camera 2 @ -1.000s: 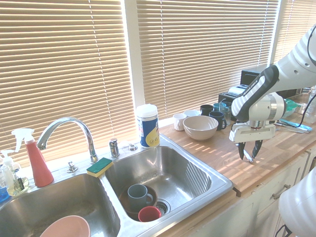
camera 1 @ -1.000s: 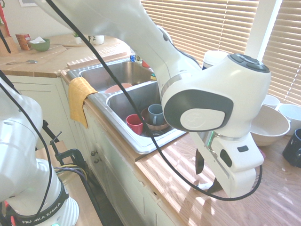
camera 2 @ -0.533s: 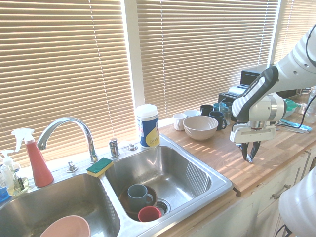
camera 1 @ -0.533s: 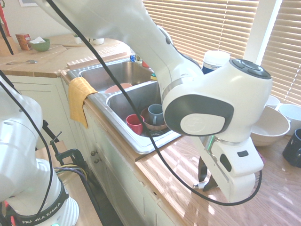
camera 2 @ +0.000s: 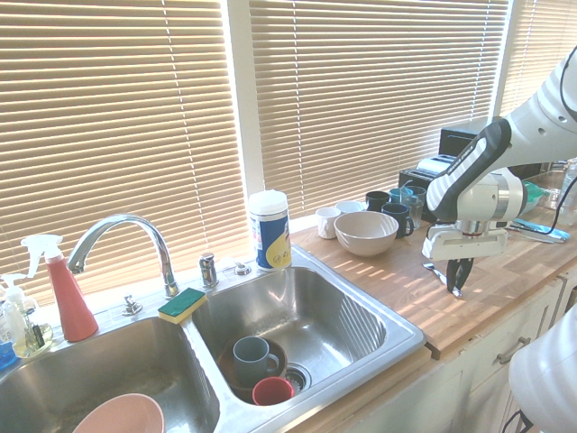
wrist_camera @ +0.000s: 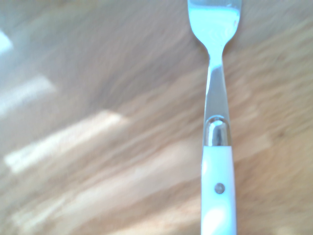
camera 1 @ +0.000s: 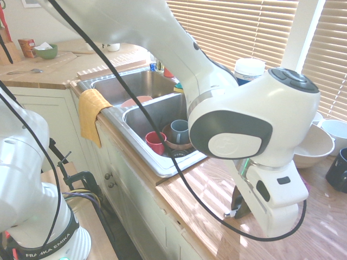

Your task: Put the fork into the sink

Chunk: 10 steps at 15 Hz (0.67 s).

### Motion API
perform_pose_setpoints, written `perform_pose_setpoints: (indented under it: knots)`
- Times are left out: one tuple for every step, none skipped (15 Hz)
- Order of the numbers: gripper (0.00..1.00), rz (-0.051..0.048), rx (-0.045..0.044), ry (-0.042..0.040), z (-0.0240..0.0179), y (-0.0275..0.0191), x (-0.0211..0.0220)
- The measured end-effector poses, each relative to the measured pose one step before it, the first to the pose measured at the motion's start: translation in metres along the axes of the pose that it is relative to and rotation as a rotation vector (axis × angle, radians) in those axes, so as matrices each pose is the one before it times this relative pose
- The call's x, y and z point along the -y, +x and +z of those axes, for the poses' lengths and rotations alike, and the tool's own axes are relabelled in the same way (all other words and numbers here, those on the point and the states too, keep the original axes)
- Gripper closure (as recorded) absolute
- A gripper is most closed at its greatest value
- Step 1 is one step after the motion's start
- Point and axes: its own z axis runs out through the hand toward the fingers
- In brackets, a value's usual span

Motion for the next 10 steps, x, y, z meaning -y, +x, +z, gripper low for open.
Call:
perform_pose_setpoints:
  knots:
    - [1.00, -0.00240, -0.01559, 0.01643, -0.01412, 0.00268, 0.00225]
    - [1.00, -0.00381, -0.01404, 0.01813, -0.01832, 0.00158, 0.00291]
    - [1.00, -0.00955, -0.01413, 0.02091, -0.02244, -0.00048, 0.00440]
    - [1.00, -0.01932, -0.01579, 0.02035, -0.02674, -0.00375, 0.00761]
    - [1.00, -0.03040, -0.01733, 0.01965, -0.02630, -0.00780, 0.01218]
    - [1.00, -0.03671, -0.01913, 0.01850, -0.02601, -0.01196, 0.01741]
    - [1.00, -0.04644, -0.01667, 0.01417, -0.02235, -0.01669, 0.02198]
    - [1.00, -0.04627, -0.00836, 0.00631, -0.01614, -0.02168, 0.02639]
    - [1.00, -0.04364, -0.00436, 0.00139, -0.00766, -0.02188, 0.02635]
    - [1.00, -0.04258, -0.00146, -0.00065, -0.00179, -0.02281, 0.02893]
